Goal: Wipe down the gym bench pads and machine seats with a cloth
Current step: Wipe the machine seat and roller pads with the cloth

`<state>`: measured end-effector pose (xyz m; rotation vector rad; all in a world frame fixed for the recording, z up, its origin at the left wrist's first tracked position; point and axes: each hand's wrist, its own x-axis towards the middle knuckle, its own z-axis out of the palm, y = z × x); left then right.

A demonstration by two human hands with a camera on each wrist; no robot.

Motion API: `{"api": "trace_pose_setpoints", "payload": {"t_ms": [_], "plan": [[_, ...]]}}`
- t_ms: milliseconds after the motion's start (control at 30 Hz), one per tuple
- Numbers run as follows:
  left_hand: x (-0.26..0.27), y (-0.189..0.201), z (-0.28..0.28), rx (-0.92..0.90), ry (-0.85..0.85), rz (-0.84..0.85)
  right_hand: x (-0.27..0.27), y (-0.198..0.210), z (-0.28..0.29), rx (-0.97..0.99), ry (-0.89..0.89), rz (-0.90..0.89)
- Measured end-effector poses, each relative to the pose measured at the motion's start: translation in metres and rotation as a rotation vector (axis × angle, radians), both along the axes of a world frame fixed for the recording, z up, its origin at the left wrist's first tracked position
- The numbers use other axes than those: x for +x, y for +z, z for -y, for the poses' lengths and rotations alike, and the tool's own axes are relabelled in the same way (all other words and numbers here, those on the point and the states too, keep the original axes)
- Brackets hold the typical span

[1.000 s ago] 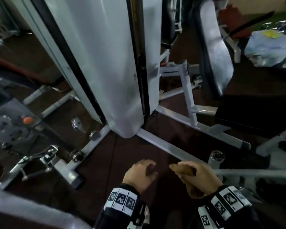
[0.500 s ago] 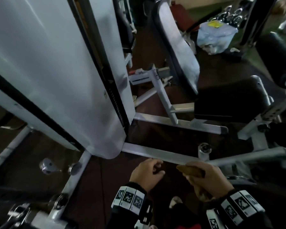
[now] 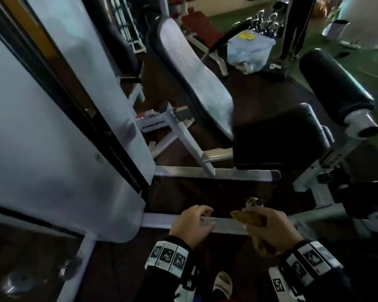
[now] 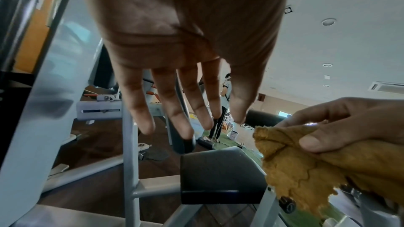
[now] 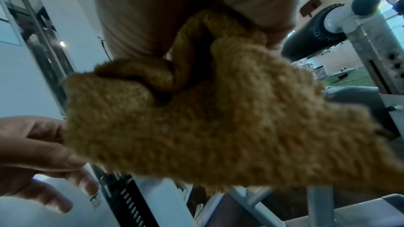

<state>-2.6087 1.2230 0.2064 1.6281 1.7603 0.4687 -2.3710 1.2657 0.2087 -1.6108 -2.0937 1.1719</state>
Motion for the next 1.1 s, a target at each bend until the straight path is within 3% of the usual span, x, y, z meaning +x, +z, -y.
{"api": "trace_pose_setpoints", "payload": {"t_ms": [433,733,1100], "plan": [[-0.01,-0.001,-0.135,-0.056,-0.236,-0.003,-0.001,-0.012,-0.069,-0.075,-0.336,-0.18],[-0.043,-0.002,-0.24,-0.079,-0.457,-0.037,-0.047,-0.007,-0.118,0.011,-0.484,-0.054],[-0.027,-0.015,-0.299,-0.133,-0.593,-0.014,-0.05,-0.009,-0.147,-0.054,-0.658,0.018]]}}
